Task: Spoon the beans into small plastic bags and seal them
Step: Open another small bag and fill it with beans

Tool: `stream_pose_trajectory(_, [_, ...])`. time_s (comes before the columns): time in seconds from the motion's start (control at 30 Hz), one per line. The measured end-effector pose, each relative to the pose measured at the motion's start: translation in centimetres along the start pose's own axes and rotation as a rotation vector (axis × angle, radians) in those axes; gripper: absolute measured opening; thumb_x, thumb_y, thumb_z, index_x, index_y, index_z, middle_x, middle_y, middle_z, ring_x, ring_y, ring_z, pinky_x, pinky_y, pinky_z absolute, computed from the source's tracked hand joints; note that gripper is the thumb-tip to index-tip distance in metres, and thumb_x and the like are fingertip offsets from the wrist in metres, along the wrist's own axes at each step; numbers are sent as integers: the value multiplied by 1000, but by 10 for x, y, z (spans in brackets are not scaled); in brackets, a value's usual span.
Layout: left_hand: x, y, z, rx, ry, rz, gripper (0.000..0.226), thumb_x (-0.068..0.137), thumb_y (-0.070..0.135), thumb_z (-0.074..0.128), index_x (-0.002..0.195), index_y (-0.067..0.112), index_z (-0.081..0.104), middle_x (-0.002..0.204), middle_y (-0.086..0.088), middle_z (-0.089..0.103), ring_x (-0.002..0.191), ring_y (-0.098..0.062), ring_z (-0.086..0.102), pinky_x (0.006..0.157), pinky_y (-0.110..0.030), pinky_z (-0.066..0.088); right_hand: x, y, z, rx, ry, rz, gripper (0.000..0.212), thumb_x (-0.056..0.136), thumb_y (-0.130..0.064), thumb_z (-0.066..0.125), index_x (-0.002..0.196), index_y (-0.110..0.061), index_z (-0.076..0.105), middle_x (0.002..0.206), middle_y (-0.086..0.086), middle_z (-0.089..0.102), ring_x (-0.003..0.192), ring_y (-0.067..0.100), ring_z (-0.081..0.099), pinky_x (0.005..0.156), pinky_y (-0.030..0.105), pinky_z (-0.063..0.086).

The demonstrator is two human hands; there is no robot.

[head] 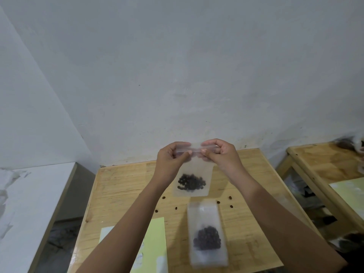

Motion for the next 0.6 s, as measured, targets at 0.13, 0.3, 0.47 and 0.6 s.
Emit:
stream_pose_trajectory(0.13, [0, -7, -4, -7, 22, 9, 18, 87, -1, 61, 103, 6, 65, 87, -8, 72, 83, -17, 71, 74, -23, 55, -1, 7, 3, 51, -78, 32, 15, 87, -3, 62, 99, -11, 65, 89, 11, 74, 85, 20, 72, 77, 25, 58])
stream_pose_trajectory(0.3, [-3, -18, 0, -61, 0, -20, 21, 95, 0, 48, 113, 4, 60, 90, -5, 72, 86, -14, 71, 76, -21, 55, 0, 15, -3, 73, -36, 44, 15, 90, 1, 55, 97, -9, 64, 91, 12, 72, 82, 18, 72, 73, 23, 58])
stream_pose_trajectory(0.47, [-6, -30, 5, -11, 41, -8, 26, 96, 5, 50, 119, 15, 56, 92, -15, 69, 90, -20, 69, 78, -27, 56, 0, 29, -13, 59, 52, 39, 15, 91, 2, 53, 94, -10, 61, 86, 10, 71, 72, 11, 71, 68, 19, 57])
stream_pose_trajectory(0.6, [-20, -52, 15, 15, -15, -55, 52, 90, 5, 60, 127, 35, 40, 99, -3, 61, 93, -29, 67, 79, -35, 57, -4, 48, -29, 142, 150, 108, 17, 90, 4, 55, 97, -10, 59, 92, 14, 70, 67, 9, 68, 62, 17, 55])
Point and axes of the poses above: each hand's wrist, its own x-axis towards the middle knuckle, its own z-axis out of the palm, y = z × x, the point moved 9 cm from there along x, towards the middle knuckle
